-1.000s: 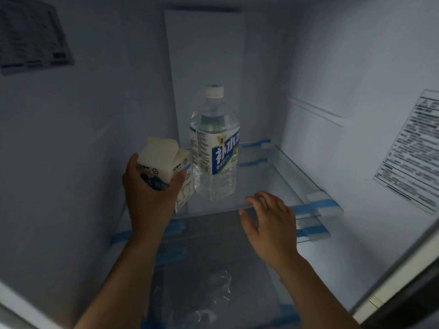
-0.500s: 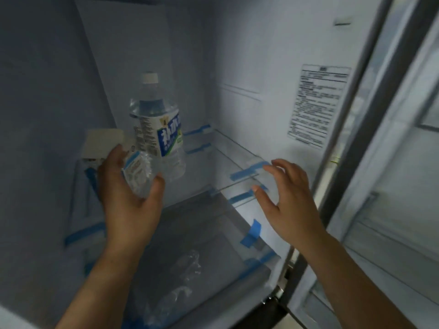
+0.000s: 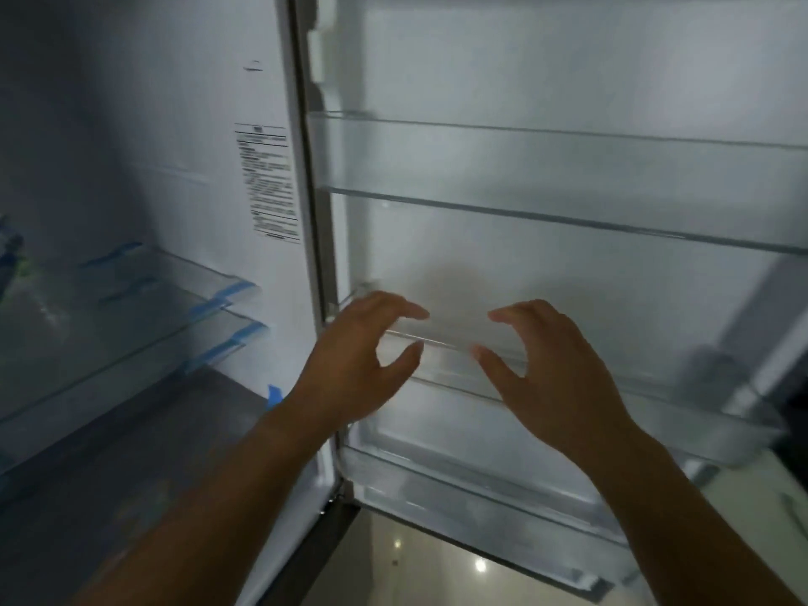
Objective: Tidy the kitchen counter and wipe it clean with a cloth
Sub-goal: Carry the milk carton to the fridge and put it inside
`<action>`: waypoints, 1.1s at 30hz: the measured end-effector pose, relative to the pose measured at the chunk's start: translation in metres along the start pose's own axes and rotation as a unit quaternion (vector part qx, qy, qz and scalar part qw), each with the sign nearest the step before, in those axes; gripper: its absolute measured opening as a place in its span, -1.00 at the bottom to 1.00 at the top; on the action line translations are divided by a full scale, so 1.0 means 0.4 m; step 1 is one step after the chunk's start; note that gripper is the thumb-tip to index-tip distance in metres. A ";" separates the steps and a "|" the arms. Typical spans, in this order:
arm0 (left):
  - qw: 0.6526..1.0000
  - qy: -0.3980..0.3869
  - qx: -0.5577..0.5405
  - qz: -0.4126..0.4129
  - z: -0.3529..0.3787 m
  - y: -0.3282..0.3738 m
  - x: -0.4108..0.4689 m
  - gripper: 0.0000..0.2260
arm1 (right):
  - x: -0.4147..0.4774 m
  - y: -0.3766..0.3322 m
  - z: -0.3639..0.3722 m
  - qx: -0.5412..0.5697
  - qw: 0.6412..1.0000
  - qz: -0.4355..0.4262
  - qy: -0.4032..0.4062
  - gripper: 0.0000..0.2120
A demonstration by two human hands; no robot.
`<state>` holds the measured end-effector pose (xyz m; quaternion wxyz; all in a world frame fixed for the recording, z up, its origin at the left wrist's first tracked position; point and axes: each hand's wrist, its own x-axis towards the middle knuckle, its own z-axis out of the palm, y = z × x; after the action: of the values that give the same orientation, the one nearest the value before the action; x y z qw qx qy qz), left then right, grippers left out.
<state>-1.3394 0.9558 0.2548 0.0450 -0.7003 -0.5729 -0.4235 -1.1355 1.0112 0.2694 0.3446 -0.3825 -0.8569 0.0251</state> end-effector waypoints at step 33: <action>0.987 -0.096 0.127 0.027 -0.042 -0.010 -0.174 -0.40 | -0.400 -0.157 -0.156 -0.066 0.992 0.102 0.043 -0.73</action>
<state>-1.3509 0.8947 0.2187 0.0895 -0.7420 -0.6041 -0.2767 -1.0623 0.8453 0.2446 0.3505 -0.4904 -0.7978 -0.0134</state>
